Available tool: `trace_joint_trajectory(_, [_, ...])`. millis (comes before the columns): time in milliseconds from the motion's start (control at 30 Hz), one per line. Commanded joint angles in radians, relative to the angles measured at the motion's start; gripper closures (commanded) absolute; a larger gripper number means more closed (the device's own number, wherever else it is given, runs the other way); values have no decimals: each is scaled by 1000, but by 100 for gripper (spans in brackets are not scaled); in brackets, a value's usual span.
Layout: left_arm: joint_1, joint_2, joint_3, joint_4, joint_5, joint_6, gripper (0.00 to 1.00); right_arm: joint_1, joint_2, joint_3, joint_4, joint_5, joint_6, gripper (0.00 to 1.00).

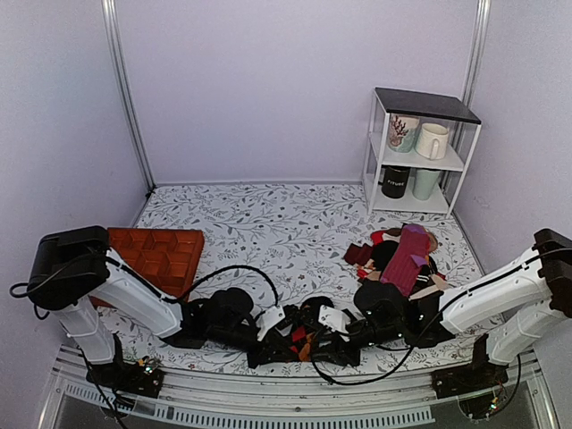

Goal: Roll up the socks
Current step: Roll the sock at the center of the board.

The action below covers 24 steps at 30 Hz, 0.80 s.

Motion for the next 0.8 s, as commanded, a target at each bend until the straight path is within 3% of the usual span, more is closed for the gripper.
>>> trace_joint_trajectory(0, [20, 90, -13, -245, 65, -7, 100, 43, 73, 37, 60, 76, -76, 54])
trace_joint_trajectory(500, [45, 84, -26, -214, 96, 6, 100, 102, 208, 42, 62, 142, -28, 53])
trace_joint_trajectory(767, [55, 74, -34, -193, 93, 12, 100, 114, 251, 34, 9, 210, 35, 61])
